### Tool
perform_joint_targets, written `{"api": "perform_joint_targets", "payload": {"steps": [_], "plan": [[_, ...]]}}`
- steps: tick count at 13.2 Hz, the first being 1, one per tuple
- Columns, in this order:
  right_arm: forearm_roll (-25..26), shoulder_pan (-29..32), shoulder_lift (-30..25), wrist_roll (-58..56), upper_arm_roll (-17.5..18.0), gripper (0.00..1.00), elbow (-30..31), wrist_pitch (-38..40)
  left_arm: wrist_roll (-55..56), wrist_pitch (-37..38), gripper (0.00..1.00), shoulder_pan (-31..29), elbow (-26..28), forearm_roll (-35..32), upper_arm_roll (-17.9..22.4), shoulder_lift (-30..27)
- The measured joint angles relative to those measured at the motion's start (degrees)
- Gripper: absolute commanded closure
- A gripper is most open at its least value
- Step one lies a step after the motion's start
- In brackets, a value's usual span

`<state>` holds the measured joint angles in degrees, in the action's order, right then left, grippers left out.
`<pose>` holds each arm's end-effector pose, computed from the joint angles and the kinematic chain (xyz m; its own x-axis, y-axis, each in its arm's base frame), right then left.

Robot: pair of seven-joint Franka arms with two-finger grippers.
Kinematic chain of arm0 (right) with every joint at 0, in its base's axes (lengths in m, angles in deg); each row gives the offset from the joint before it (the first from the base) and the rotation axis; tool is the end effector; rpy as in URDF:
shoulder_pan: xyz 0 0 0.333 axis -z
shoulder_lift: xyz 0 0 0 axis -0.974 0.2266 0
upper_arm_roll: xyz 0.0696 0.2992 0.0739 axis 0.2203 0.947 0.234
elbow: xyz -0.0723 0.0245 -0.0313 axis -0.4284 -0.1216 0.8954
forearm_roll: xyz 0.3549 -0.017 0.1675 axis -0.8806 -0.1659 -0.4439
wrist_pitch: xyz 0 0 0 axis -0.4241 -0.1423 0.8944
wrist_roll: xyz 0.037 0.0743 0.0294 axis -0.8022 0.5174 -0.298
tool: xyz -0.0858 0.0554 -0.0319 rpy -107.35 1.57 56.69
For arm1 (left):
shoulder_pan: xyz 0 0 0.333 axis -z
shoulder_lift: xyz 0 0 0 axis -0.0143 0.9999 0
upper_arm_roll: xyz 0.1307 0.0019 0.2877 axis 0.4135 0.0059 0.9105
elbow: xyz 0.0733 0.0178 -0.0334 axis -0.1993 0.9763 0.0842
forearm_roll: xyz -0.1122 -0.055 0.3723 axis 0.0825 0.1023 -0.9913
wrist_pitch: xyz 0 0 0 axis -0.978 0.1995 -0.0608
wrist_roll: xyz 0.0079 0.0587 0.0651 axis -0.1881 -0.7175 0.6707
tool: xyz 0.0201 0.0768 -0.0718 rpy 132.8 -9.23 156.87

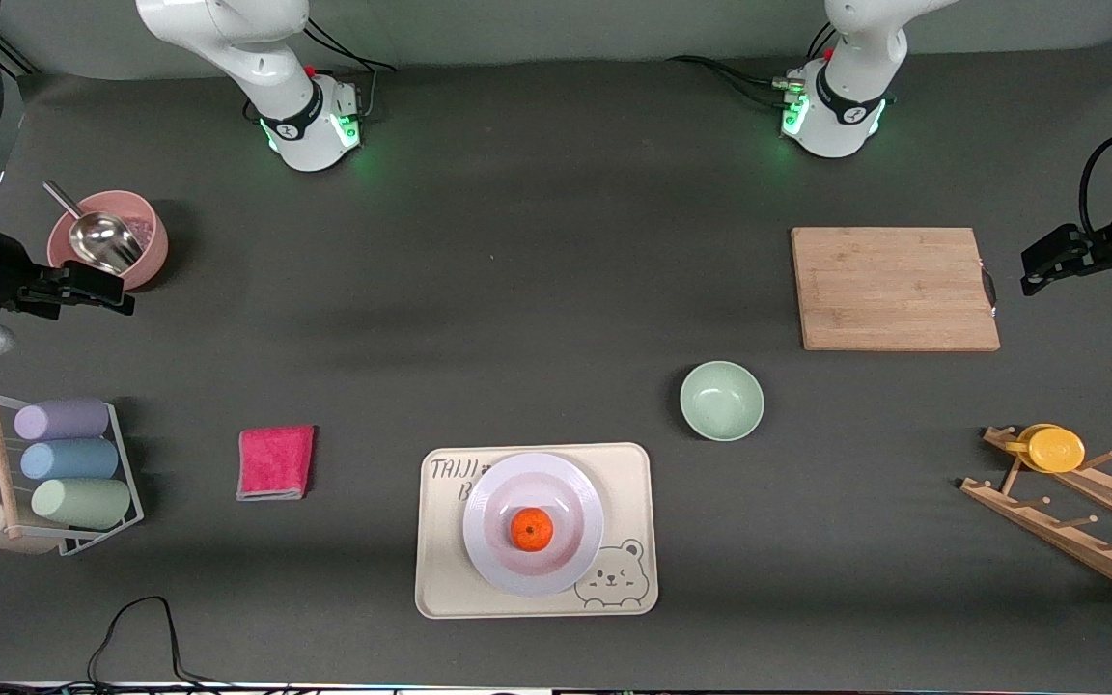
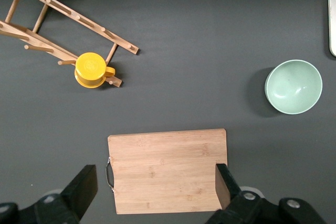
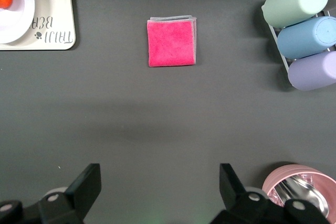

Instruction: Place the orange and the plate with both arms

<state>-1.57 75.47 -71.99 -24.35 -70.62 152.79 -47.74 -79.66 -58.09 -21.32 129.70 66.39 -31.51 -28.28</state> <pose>0.5735 -0.0147 0.5801 0.9957 0.0031 -0.0926 -0.0012 -0.9989 -0.0472 0.5461 0.0188 0.5911 0.9957 -0.0811 0.0452 -0.0790 -0.9958 -0.0456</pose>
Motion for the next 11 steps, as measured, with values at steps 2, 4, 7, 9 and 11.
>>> {"api": "perform_joint_targets", "payload": {"steps": [2, 4, 7, 9, 11], "plan": [[0.1, 0.3, 0.0, 0.0, -0.2, 0.0, 0.0, -0.1, 0.0, 0.0, 0.0, 0.0, 0.0, 0.0, 0.0, 0.0], [0.2, 0.6, 0.0, 0.0, -0.4, 0.0, 0.0, -0.1, 0.0, 0.0, 0.0, 0.0, 0.0, 0.0, 0.0, 0.0], [0.4, 0.6, 0.0, 0.0, -1.0, 0.0, 0.0, -0.1, 0.0, 0.0, 0.0, 0.0, -0.2, 0.0, 0.0, 0.0], [0.4, 0.6, 0.0, 0.0, -1.1, 0.0, 0.0, -0.1, 0.0, 0.0, 0.0, 0.0, -0.3, 0.1, 0.0, 0.0], [0.4, 0.5, 0.0, 0.0, -1.1, 0.0, 0.0, -0.1, 0.0, 0.5, 0.0, 0.1, -0.7, 0.1, -0.1, 0.0]]}}
